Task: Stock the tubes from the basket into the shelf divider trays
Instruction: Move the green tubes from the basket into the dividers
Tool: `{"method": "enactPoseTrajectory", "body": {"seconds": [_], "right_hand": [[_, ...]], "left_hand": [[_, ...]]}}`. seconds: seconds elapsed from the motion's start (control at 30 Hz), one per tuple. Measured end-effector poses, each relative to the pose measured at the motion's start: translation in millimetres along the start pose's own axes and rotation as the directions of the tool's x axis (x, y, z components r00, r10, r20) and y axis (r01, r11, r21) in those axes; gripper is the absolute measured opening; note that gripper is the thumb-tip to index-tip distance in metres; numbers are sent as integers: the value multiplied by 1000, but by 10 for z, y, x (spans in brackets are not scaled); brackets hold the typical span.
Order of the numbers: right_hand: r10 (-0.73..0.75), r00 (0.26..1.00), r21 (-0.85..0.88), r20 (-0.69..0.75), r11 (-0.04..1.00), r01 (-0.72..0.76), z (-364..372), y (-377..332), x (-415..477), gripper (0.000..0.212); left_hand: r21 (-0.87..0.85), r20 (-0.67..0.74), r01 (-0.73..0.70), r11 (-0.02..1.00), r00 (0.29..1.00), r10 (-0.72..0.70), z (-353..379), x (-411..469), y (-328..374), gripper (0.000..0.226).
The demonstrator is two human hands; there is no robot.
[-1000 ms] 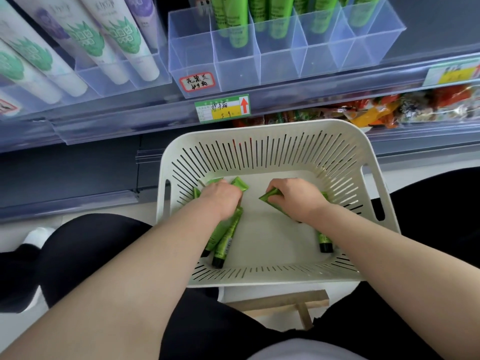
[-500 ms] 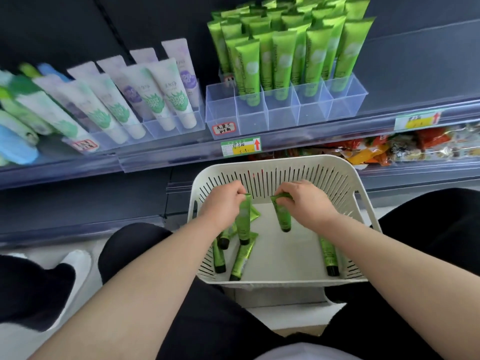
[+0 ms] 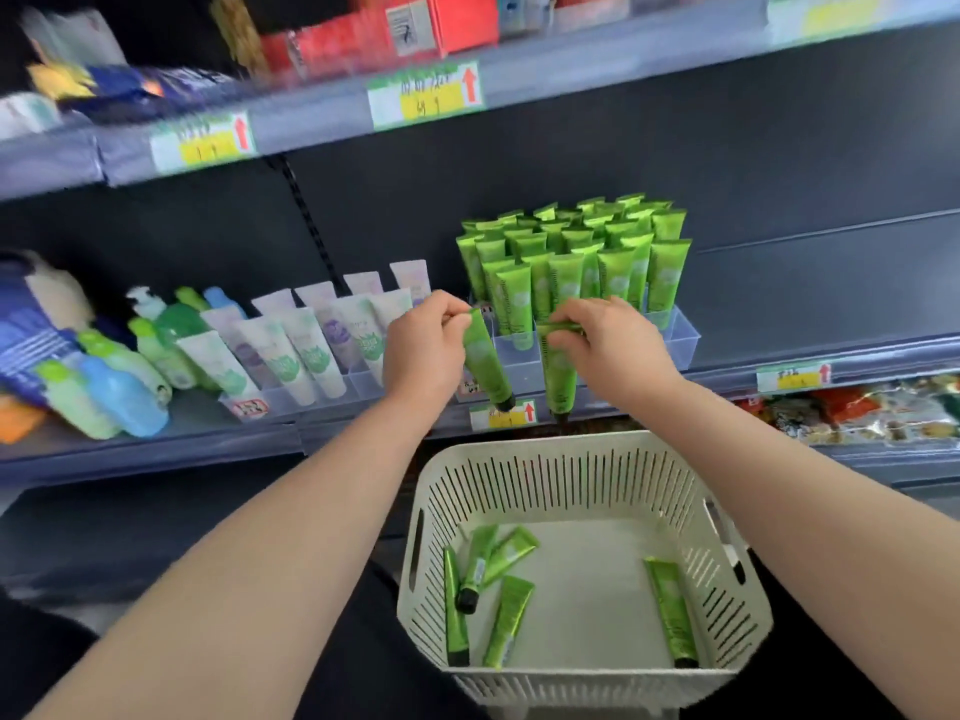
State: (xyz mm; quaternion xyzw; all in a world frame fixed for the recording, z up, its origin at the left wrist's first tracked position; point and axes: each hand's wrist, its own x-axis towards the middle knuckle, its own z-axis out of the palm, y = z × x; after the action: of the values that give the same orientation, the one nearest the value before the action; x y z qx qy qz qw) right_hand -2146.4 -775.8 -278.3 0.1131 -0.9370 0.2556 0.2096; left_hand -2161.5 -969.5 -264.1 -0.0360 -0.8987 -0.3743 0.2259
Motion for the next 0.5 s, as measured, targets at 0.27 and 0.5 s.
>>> {"method": "enactPoseTrajectory", "body": {"seconds": [0.27,0.5], "right_hand": [[-104,991,-13,-83,995,103,-80,-126,425,27],[-114,986,-1,-122,993,114,-16,-33,711,24]], "left_hand": [[78,-83,-20,997,996,26,-5,615,116,15],[223,-42,-45,974,998,56,247,1042,-15,16]]}}
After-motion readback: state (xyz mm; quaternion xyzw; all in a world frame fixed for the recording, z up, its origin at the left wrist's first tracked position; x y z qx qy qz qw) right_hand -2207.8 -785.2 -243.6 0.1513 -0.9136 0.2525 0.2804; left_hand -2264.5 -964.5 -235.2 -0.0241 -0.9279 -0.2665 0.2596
